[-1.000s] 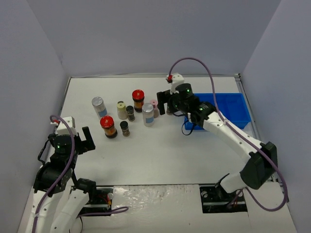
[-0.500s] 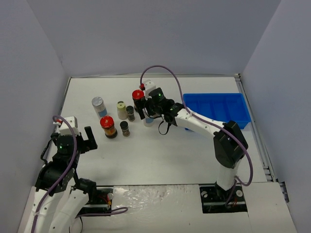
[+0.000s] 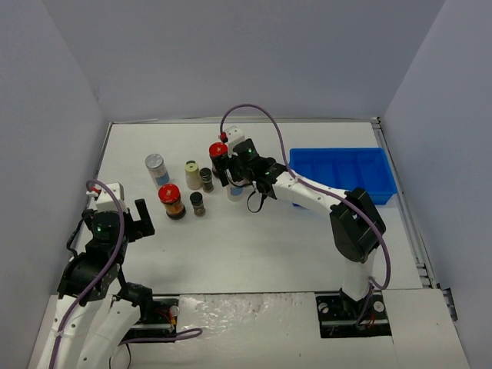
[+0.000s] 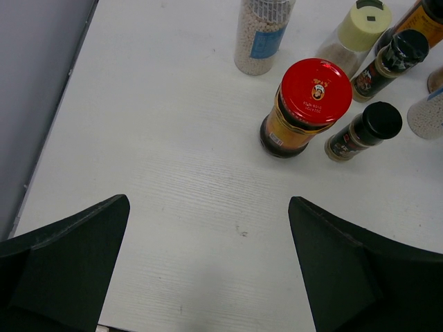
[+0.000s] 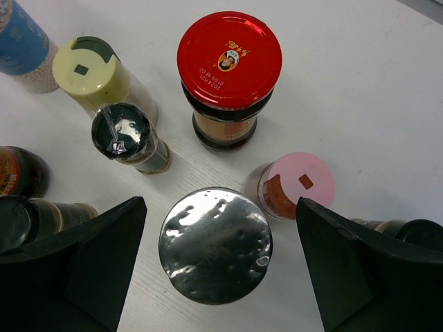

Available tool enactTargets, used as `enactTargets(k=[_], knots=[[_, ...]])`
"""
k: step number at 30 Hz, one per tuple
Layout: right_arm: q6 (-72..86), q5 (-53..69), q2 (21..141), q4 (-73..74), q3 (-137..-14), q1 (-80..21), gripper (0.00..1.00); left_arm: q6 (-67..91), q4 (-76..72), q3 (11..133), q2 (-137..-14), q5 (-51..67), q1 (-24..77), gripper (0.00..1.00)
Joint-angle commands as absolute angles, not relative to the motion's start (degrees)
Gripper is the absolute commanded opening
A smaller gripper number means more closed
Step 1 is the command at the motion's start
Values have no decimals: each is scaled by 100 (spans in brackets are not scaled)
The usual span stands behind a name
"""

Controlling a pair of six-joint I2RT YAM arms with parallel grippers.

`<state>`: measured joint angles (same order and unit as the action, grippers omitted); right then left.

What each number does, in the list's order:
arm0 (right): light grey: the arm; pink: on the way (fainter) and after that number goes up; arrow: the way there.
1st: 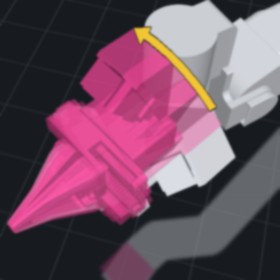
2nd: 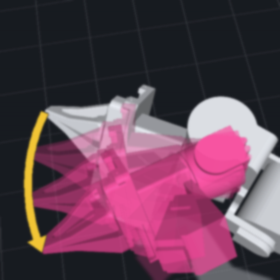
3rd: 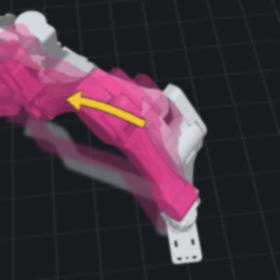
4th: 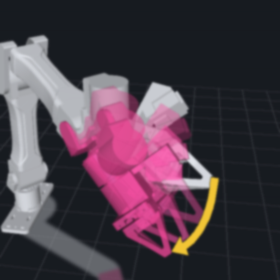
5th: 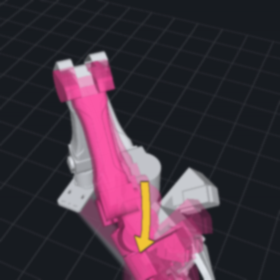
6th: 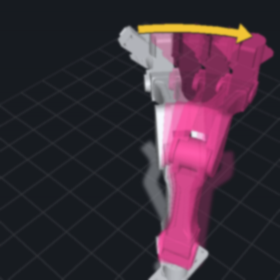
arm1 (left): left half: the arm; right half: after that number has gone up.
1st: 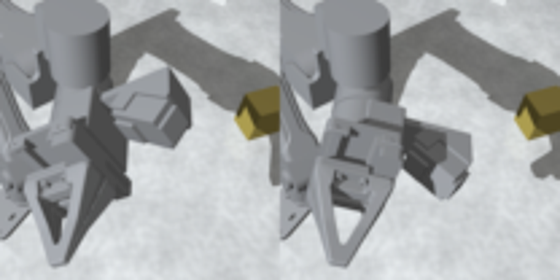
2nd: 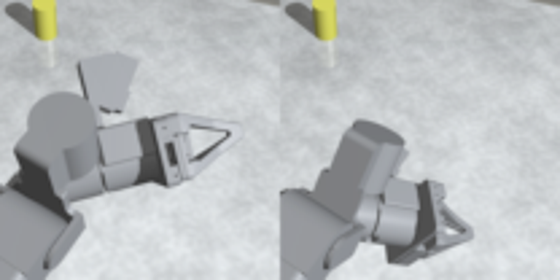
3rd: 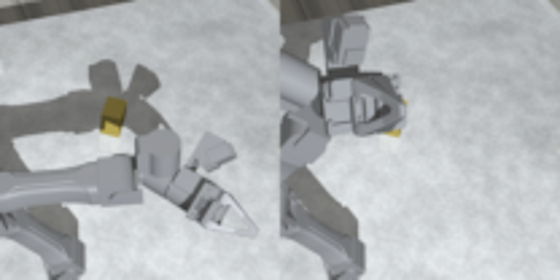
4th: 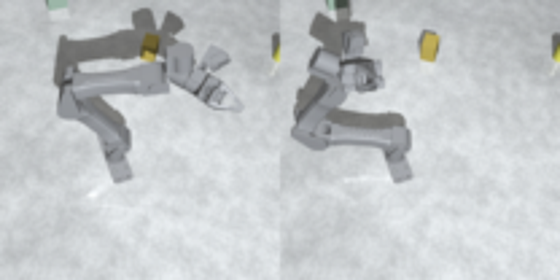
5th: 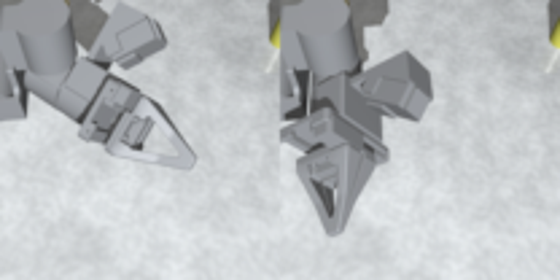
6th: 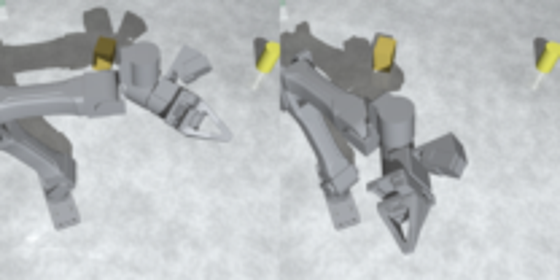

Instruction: Organize the condiment bottles

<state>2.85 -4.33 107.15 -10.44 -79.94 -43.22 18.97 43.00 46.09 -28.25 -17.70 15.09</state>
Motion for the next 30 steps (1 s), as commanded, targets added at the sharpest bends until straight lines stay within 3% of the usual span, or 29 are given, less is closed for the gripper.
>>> enactTargets(k=[1,13,21,27,30], knots=[[439,-245,10714,-1585,-8043,-4336,84,1998,3937,4711,-2956,-1863,1506,97],[561,-233,10792,-1669,-7859,-4395,73,2021,3945,4710,-2944,-1897,1521,97],[562,-316,10731,-1714,-7697,-4395,54,2021,3955,4704,-2918,-1909,1538,97],[554,-380,10253,-1554,-7637,-4395,18,2024,3949,4693,-2898,-1925,1547,97],[528,-415,9846,-1347,-7720,-4385,6,2022,3955,4693,-2874,-1934,1547,97]])
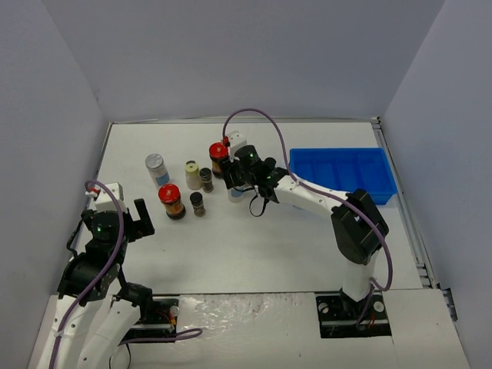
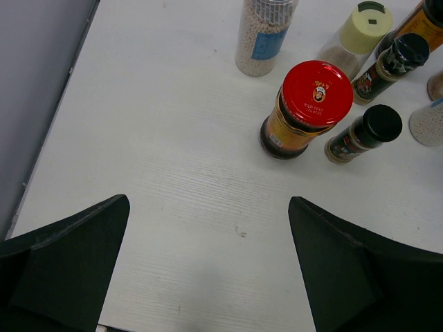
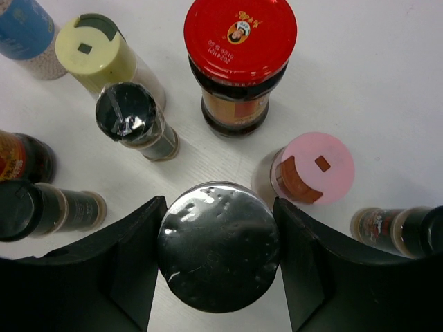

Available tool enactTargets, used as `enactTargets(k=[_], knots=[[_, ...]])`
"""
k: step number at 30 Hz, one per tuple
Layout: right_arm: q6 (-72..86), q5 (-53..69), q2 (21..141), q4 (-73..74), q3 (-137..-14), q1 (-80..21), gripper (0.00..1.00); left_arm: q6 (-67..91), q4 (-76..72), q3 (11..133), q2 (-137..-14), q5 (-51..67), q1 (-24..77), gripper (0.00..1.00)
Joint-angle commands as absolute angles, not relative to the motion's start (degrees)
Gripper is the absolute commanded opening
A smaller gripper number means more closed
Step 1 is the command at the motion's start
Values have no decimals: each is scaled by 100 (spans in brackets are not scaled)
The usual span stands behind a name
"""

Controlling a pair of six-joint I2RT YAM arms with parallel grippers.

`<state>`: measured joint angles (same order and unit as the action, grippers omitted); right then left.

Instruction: Organize the condiment bottles

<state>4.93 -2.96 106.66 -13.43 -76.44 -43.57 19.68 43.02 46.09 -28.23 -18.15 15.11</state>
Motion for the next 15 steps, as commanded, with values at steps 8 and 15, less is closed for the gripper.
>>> enactTargets(k=[8,15], knots=[[653,-899,8672,-546,-7997,-3825,0,2057,3964,4676,-2831,-1986,1547,97],[277,-971,7864,-154,-7938,-2225,0,2067,3964,4676,-2811,-1970,1538,97]])
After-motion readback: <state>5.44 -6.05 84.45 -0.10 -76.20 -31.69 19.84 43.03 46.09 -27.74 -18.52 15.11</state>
